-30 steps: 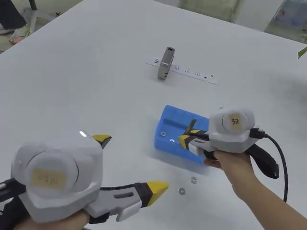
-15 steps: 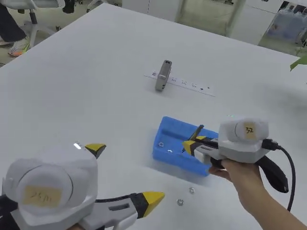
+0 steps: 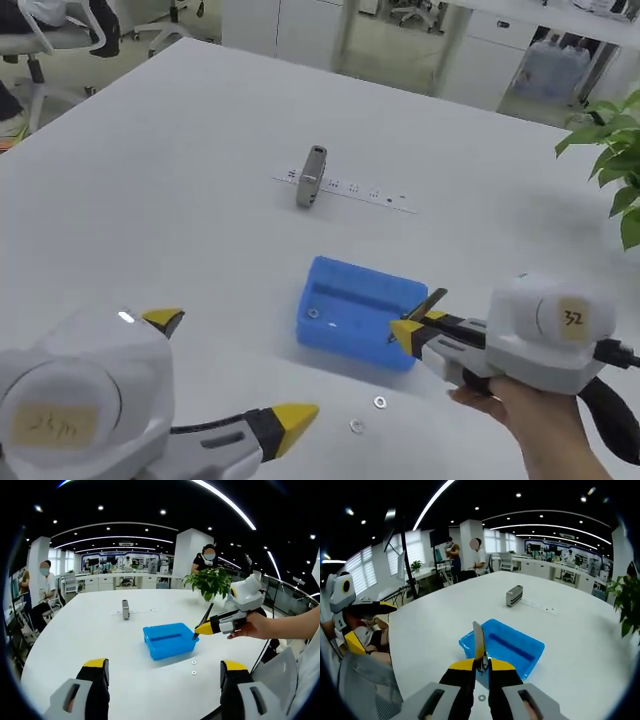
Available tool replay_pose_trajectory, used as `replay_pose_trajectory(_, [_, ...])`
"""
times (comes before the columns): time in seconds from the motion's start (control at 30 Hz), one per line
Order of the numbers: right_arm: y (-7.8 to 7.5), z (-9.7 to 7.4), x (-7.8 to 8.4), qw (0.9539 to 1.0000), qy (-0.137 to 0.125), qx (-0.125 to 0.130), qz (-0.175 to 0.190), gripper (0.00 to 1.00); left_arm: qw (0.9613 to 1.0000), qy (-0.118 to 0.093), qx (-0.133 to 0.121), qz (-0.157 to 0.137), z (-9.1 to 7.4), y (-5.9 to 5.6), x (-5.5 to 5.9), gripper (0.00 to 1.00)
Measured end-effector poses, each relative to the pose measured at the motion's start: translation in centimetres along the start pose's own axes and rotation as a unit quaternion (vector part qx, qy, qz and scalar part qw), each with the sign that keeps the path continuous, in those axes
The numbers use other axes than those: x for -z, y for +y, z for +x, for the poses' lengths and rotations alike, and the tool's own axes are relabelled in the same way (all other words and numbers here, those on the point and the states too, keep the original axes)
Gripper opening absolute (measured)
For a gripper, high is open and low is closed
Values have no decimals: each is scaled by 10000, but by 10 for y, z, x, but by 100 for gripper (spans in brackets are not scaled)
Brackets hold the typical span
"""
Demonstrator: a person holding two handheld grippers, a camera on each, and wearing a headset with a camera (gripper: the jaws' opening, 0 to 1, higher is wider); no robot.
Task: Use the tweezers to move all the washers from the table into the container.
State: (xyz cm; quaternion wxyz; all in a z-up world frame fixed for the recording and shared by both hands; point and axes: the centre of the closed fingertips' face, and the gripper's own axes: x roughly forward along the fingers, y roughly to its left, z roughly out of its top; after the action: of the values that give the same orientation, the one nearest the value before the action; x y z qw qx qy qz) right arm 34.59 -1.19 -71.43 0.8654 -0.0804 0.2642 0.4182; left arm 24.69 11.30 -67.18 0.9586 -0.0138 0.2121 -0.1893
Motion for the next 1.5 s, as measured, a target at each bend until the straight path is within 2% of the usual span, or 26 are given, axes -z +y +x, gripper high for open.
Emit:
replay_pose_trajectory(0.27, [2,-5,27,9996,168,51,233,6,10000,42,-49,73,-2,0,3,98])
replay_pose_trajectory(0.5, [-1,2,47,9985,372,80,400,6,9999,72,-29,67,-1,0,5,99])
replay_pose_trajectory(0.9, [-6,22,60,9976,579,75,363,6,9997,176,-38,156,-1,1,8,97])
replay_pose_trajectory(1.17, [-9,26,66,9965,633,26,553,6,9995,260,-104,165,-2,6,11,96])
replay_pose_trajectory(1.33, [-6,30,72,9960,725,3,522,6,9993,303,-108,173,-1,6,13,96])
replay_pose_trajectory(1.5, [-8,29,71,9965,674,68,484,6,9993,298,-133,192,-2,7,13,96])
